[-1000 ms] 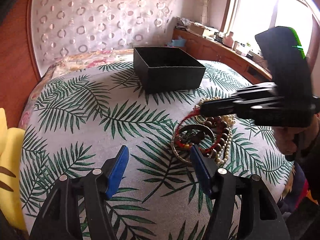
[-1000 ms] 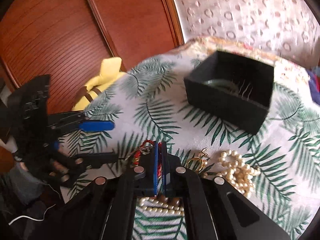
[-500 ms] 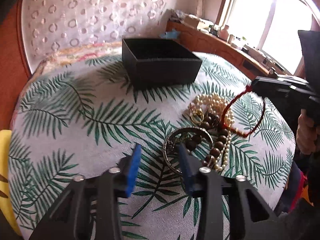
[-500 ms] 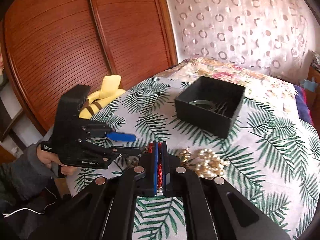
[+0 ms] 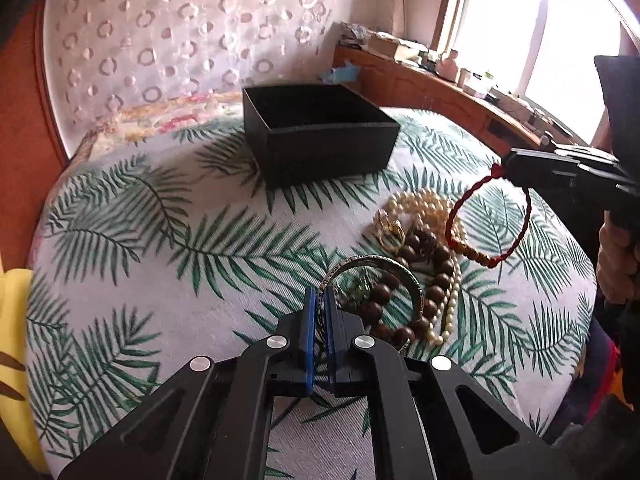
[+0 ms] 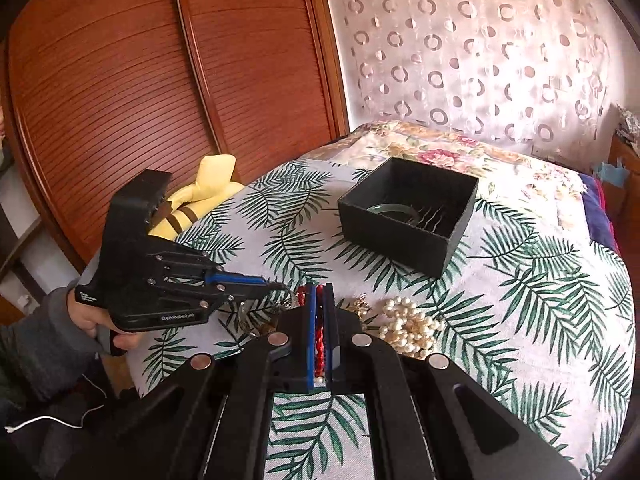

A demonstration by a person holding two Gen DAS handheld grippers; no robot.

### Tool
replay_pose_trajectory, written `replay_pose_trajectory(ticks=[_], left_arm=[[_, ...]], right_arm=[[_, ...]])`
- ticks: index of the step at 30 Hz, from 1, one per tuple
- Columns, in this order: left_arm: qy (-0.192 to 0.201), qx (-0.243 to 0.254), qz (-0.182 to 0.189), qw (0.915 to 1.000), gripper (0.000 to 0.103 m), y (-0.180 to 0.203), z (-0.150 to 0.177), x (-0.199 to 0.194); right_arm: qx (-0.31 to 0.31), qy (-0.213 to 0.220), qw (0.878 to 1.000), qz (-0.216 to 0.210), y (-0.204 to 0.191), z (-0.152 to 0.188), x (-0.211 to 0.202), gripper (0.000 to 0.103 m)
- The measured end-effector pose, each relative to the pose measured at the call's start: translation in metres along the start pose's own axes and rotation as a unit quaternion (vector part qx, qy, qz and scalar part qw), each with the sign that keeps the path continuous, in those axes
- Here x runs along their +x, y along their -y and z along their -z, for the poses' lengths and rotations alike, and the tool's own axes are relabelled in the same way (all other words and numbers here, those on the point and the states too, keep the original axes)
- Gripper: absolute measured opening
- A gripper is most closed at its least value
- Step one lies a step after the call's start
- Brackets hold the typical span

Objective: Organize jewelry
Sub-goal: 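Lower the silver bangle and red bracelet into the black box and open both tools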

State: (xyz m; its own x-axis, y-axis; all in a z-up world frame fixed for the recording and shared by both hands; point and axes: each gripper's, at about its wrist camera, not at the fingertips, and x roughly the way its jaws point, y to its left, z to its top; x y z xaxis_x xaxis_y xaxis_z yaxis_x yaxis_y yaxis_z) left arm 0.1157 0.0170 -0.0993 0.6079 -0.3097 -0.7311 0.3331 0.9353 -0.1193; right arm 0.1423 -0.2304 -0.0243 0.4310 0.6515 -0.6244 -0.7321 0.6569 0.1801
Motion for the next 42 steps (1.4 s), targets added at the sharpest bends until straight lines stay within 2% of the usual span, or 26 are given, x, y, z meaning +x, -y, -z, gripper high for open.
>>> replay_pose_trajectory(ticks=[10, 17, 23, 28, 32, 34, 36, 42], left_arm=[[0.042, -0.014, -0.006, 0.9990, 0.003, -0.006, -0.033, -0.012], [0.056, -0.010, -0.020, 0.9982, 0.003, -0.009, -0.060, -0.008], [0.068, -0.013, -0.029, 0.9972, 0.004, -0.014, -0.085, -0.003], [0.073, -0.017, -0.035, 0.9966, 0.004, -0.018, -0.102, 0.003], [0.072, -0.017, -0.041, 0.9964, 0.004, -0.018, -0.115, 0.011], [0.070, -0.018, -0.044, 0.9964, 0.004, -0.018, -0.120, 0.016], [0.068, -0.019, -0.046, 0.9964, 0.004, -0.018, -0.125, 0.022], [0.057, -0.019, -0.053, 0.9967, 0.004, -0.016, -0.140, 0.041]], right_arm=[[-0.011, 0.014, 0.999, 0.041, 0.020, -0.030, 0.011, 0.004], [0.004, 0.034, 0.997, 0.067, 0.050, -0.067, 0.029, 0.004], [0.017, 0.031, 0.995, 0.097, 0.071, -0.086, 0.054, 0.004], [0.026, 0.006, 0.993, 0.113, 0.084, -0.085, 0.077, 0.005], [0.043, -0.004, 0.993, 0.109, 0.092, -0.079, 0.084, 0.007], [0.046, -0.005, 0.993, 0.106, 0.093, -0.075, 0.083, 0.007], [0.047, -0.003, 0.993, 0.104, 0.095, -0.073, 0.080, 0.017], [0.052, 0.005, 0.994, 0.100, 0.099, -0.068, 0.065, 0.018]])
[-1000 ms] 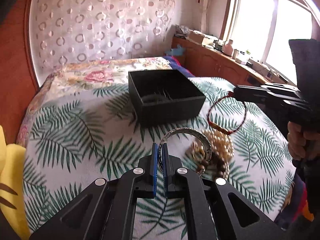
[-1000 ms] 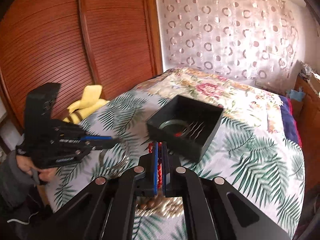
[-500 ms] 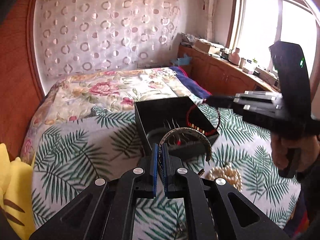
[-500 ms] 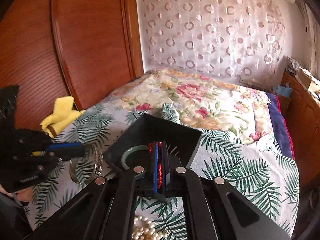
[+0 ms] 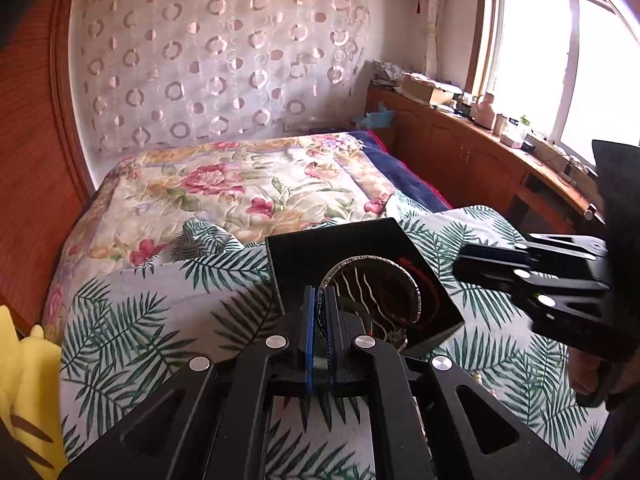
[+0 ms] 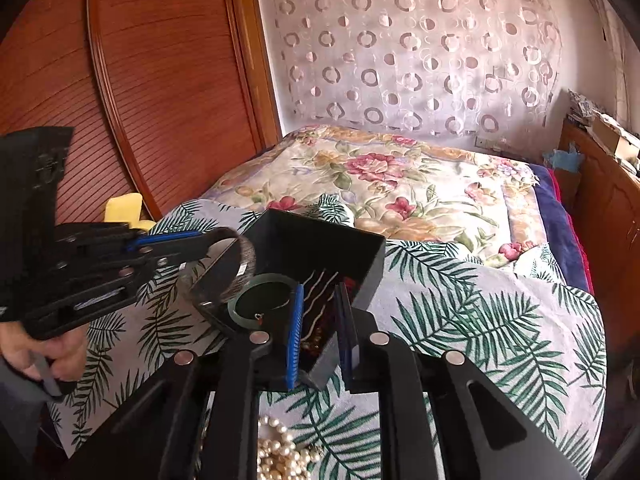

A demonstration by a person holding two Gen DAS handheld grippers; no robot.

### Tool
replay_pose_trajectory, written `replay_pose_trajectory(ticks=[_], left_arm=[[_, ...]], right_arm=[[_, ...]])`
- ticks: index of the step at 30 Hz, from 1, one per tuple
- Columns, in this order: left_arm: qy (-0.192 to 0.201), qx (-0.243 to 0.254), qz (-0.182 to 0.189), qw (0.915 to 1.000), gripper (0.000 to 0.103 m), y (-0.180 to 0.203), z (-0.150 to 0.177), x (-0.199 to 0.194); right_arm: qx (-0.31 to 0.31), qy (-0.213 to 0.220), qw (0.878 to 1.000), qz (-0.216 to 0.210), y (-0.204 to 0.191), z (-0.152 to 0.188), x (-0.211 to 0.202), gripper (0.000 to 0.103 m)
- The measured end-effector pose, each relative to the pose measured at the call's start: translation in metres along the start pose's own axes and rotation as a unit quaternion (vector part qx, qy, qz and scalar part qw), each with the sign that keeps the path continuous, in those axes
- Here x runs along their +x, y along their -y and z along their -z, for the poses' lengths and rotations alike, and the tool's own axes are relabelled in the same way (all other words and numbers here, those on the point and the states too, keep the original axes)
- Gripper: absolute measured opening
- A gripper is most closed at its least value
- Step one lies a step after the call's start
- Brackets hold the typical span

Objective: Organize jewelry
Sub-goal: 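Lower the silver bangle and red bracelet into the black box and open both tools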

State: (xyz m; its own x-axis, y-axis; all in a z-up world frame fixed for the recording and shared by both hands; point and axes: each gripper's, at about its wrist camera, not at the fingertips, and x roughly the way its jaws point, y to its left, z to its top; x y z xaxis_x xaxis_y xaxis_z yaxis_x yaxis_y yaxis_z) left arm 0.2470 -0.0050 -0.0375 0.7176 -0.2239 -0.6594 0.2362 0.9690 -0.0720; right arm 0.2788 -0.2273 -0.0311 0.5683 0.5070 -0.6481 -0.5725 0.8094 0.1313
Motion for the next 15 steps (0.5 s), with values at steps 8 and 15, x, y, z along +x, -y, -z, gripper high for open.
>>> replay_pose_trajectory(ticks=[8, 15], left_arm=[[-0.022, 0.012, -0.007, 0.9997, 0.006, 0.013, -0.001, 0.025], [-0.021, 0.023, -0.009, 0.9995, 0.002, 0.019, 0.000, 0.023]], right_arm=[[-0.012, -0.001, 1.000, -0.006, -0.007, 0.022, -0.020, 0.018], [-0.025, -0.004, 1.000, -0.011, -0.019, 0.039, -0.029, 0.018]])
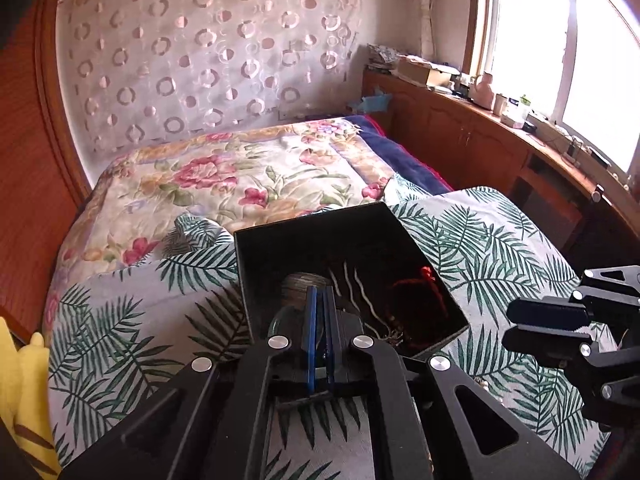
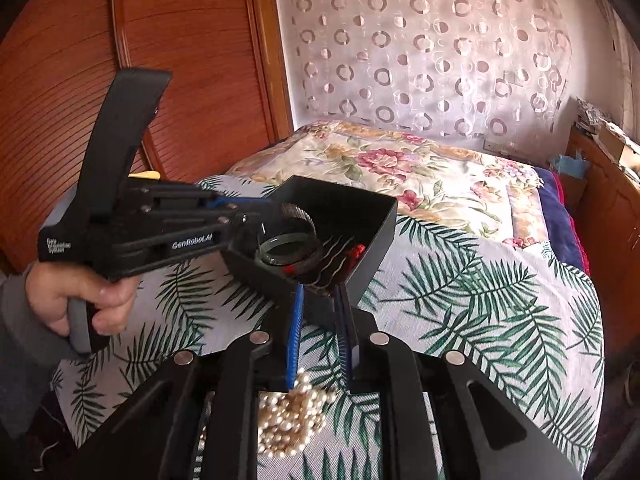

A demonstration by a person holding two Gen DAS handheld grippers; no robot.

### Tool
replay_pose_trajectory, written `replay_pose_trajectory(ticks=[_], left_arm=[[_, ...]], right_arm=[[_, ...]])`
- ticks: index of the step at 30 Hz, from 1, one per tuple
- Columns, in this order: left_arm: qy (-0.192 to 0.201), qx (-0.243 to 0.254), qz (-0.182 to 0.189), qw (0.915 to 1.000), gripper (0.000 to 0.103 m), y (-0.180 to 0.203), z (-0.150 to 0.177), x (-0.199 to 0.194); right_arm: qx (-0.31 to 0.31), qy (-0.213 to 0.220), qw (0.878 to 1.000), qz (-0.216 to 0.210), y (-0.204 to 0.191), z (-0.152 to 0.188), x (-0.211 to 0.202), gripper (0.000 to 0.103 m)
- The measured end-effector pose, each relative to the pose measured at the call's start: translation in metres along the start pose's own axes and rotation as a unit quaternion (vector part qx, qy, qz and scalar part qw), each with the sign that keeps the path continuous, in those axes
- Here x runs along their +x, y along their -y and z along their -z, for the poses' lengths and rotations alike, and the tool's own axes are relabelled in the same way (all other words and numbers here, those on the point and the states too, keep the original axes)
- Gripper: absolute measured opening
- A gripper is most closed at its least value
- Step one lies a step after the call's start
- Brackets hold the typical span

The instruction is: Organize jewelry

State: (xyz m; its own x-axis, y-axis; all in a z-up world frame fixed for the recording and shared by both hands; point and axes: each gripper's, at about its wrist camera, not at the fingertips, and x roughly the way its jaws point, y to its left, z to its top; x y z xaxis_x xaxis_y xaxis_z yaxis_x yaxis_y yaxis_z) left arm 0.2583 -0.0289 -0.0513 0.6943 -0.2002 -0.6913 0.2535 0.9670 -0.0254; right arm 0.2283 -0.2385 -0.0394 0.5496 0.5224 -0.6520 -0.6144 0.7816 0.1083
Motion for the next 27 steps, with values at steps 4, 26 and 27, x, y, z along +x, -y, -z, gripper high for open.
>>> replay_pose_trajectory(ticks=[4, 26, 27], left_arm=[[0.017, 0.014, 0.004, 0.9997, 0.002, 0.002, 0.015, -0.026], [-0.055, 0.044, 0.035, 0.9969, 0.015, -0.006, 0.149, -0.076], [-0.056, 0.044, 0.037, 0.9968, 0.015, -0.006, 0.150, -0.076]], right_arm=[[0.005, 0.004, 1.000, -0.011, -0.005, 0.014, -0.011, 0.018], [0.020, -0.003, 0.999, -0.029, -0.027, 0.061, -0.037, 0.025], [0.020, -0.002, 0.999, -0.029, -0.027, 0.062, -0.038, 0.025]])
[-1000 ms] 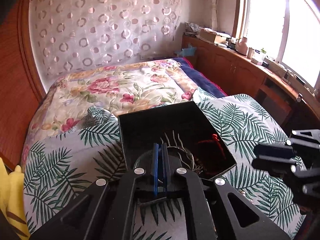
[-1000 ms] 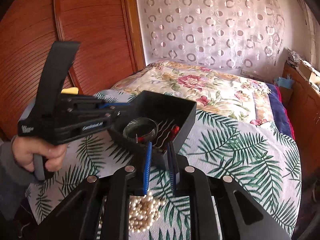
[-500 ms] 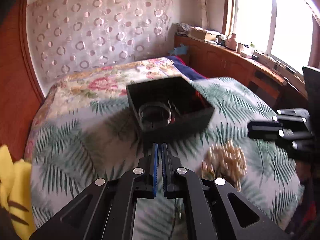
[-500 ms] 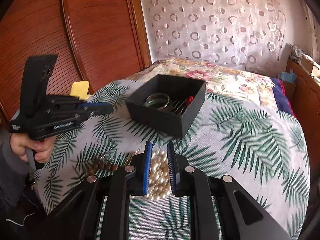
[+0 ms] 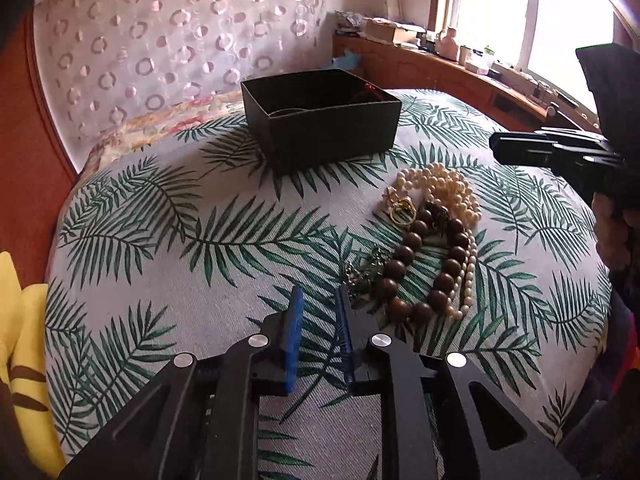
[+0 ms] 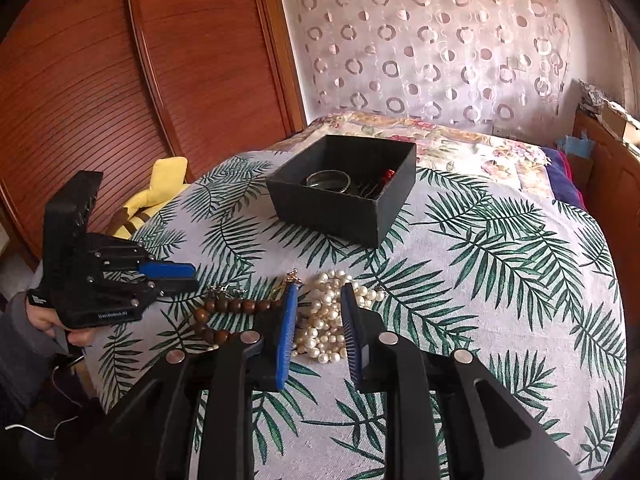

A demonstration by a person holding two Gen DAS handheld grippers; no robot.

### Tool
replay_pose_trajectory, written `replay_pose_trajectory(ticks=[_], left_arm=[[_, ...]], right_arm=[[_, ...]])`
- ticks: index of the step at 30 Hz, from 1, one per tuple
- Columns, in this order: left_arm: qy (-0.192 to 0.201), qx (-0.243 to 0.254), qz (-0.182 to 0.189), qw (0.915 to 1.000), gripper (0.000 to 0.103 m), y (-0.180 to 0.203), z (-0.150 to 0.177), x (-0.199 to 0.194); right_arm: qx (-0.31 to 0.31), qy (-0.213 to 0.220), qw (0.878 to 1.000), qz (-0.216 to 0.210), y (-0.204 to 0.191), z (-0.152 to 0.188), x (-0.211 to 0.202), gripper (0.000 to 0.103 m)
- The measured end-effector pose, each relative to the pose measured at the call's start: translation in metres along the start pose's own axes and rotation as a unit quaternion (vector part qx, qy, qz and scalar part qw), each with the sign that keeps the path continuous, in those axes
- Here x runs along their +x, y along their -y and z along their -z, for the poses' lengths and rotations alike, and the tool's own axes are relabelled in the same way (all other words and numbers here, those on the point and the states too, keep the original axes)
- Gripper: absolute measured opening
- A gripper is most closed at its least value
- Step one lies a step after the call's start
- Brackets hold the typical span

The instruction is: Organize jewelry

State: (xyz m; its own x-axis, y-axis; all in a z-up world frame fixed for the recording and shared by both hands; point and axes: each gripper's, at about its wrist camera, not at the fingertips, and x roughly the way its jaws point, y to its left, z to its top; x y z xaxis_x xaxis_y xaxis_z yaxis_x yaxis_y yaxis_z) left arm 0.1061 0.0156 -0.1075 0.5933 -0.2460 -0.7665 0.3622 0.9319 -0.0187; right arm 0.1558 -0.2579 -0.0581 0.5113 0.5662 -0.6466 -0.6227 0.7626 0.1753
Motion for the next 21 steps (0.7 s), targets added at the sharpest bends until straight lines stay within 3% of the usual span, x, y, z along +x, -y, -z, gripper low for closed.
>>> replay_pose_trajectory(ticks=[11, 14, 21], left_arm=[[-0.012, 0.029, -0.005, 0.9995, 0.019, 0.020, -0.007, 0.011], [-0.010, 0.037, -0.013, 0.9992, 0.026, 0.024, -0.011, 0.014], [-0.008, 0.048, -0.010, 0.9987, 0.028, 0.032, -0.021, 0.020]], right_arm=[[0.003, -0.014, 1.000, 0.005, 0.003, 0.011, 0.002, 0.025], [0.007, -0.022, 1.000, 0.005, 0.005, 0.017, 0.004, 0.026], [0.005, -0.033, 0.999, -0.003, -0.001, 0.028, 0.008, 0.032]])
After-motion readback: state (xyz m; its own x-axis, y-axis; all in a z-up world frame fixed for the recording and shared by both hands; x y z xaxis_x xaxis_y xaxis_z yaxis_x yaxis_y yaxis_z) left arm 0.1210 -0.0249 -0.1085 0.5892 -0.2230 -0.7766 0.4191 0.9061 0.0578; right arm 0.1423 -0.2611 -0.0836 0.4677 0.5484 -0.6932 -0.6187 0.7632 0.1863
